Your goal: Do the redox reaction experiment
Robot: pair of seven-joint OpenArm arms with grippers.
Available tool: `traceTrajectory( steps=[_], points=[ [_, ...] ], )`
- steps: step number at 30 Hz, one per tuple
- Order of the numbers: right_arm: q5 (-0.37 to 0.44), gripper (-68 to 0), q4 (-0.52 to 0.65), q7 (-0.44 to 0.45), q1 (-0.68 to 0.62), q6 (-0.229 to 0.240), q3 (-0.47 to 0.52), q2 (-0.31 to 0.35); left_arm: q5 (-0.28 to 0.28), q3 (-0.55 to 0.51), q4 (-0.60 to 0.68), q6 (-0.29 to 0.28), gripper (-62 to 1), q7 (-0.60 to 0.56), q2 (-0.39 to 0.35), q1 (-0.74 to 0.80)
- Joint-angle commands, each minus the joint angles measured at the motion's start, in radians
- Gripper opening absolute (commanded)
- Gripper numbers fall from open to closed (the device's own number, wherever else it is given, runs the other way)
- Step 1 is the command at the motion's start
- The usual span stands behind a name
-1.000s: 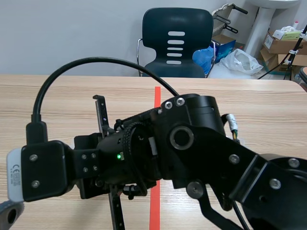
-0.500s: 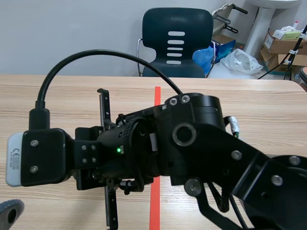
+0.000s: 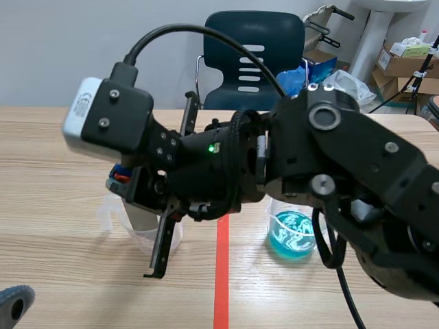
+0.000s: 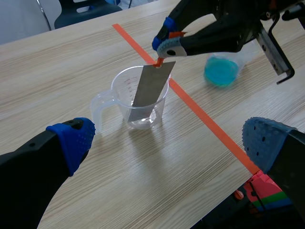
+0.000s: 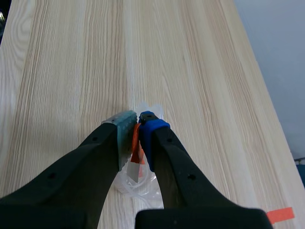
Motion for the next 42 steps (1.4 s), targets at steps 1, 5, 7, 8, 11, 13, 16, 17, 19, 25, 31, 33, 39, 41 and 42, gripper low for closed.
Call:
traceTrajectory(
  steps=[1,5,7,8,11,13,16,17,19,25,31,33,39,41,42],
  points=[
    [0.039,-66.5,0.011,0.008,0.011,-0.004,0.013,0.010,-0.007,0.002,0.012,-0.006,1.4,-0.014,0.010,0.003],
    [0.108,-66.5,0.011,0.000,0.011,-0.005,0.041,0.030,-0.007,0.002,0.012,-0.006,1.4,-0.014,0.010,0.003],
    [0.140,-66.5,0.011,0.000,0.011,-0.004,0.055,0.039,-0.007,0.002,0.012,-0.006,1.4,-0.014,0.010,0.003],
    [0.158,-66.5,0.011,0.000,0.011,-0.004,0.063,0.044,-0.007,0.002,0.012,-0.006,1.4,-0.014,0.010,0.003],
    [0.220,-66.5,0.014,0.000,0.011,-0.004,0.099,0.052,-0.007,0.002,0.012,-0.006,1.4,-0.014,0.010,0.003],
    [0.261,-66.5,0.016,0.000,0.011,-0.004,0.132,0.052,-0.007,0.002,0.012,-0.006,1.4,-0.014,0.010,0.003],
    [0.322,-66.5,0.016,-0.004,0.011,-0.004,0.181,0.052,-0.007,0.002,0.012,-0.006,1.4,-0.014,0.010,0.003],
    [0.341,-66.5,0.016,-0.008,0.011,-0.004,0.198,0.052,-0.007,0.002,0.012,-0.006,1.4,-0.014,0.010,0.003],
    [0.375,-66.5,0.016,-0.012,0.011,-0.004,0.222,0.052,-0.007,0.002,0.012,-0.006,1.4,-0.014,0.010,0.003],
    [0.486,-66.5,0.016,-0.050,0.012,-0.004,0.253,0.051,-0.007,0.002,0.012,-0.006,1.4,-0.014,0.010,0.003],
    [0.559,-66.5,0.058,-0.126,0.012,-0.056,0.253,0.051,-0.007,0.002,0.012,-0.006,1.4,-0.014,0.010,0.003],
    [0.575,-66.5,0.094,-0.169,0.012,-0.085,0.253,0.051,-0.007,0.002,0.012,-0.006,1.4,-0.014,0.010,0.003],
    [0.590,-66.5,0.187,-0.248,0.012,-0.175,0.253,0.060,-0.007,0.002,0.012,-0.006,1.4,-0.014,0.010,0.003],
    [0.598,-66.5,0.204,-0.264,0.012,-0.193,0.253,0.064,-0.007,0.002,0.012,-0.006,1.4,-0.014,0.010,0.003],
    [0.599,-66.5,0.211,-0.276,0.012,-0.199,0.253,0.063,-0.007,0.002,0.012,-0.006,1.4,-0.014,0.010,0.003]
  ],
)
